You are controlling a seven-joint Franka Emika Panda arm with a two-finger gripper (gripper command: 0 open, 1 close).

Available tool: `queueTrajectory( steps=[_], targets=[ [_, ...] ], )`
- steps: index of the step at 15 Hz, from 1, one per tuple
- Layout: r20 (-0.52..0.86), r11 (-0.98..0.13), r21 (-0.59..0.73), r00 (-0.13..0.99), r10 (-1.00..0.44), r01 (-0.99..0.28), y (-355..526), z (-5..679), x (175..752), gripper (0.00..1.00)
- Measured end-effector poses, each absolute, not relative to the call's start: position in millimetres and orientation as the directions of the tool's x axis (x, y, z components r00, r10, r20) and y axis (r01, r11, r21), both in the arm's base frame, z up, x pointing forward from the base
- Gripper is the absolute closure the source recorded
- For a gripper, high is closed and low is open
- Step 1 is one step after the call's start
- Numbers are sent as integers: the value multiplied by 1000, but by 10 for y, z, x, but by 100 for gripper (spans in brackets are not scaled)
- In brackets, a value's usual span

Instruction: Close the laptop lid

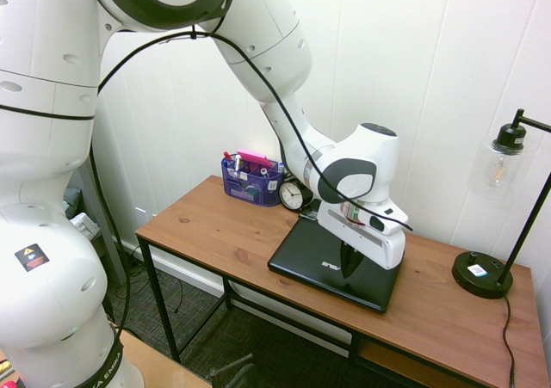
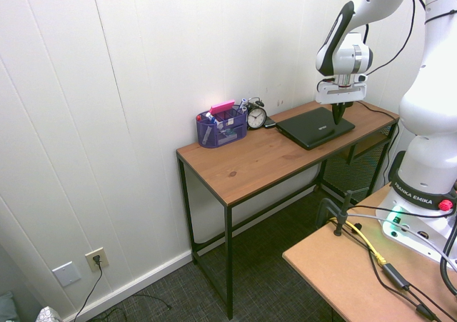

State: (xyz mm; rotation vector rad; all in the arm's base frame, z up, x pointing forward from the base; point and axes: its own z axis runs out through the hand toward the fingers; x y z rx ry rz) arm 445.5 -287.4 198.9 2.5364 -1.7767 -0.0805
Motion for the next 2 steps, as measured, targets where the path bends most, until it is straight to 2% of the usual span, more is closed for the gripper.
queueTrajectory(
  steps=[2],
  targets=[
    [-10,-342,61,342,-940,-938,-2876,1990,4453,100]
  ],
)
